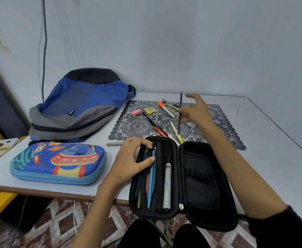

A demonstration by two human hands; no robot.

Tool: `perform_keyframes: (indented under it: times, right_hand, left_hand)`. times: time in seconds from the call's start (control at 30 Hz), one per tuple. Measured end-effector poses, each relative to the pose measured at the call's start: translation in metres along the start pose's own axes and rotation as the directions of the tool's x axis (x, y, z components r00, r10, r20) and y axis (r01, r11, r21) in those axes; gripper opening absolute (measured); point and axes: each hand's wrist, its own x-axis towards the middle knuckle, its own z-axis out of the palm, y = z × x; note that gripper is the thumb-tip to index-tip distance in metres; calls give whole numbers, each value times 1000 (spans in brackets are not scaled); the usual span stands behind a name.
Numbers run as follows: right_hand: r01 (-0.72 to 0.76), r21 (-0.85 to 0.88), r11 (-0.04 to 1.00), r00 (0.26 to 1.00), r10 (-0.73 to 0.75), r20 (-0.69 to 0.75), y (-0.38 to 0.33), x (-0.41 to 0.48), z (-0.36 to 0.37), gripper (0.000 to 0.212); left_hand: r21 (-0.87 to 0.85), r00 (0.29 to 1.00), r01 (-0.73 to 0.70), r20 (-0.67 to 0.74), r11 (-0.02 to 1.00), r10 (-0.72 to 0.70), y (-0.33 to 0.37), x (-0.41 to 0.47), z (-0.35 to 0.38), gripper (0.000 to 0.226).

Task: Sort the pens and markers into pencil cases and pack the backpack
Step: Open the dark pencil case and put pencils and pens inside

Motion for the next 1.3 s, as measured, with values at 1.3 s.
perform_keyframes:
  times: [1.3]
  right_hand:
    - [-68,-87,994,908,98,407,16,-44,36,37]
  left_hand:
    - [-113,1000,-9,-4,994,8,5,-2,-3,35]
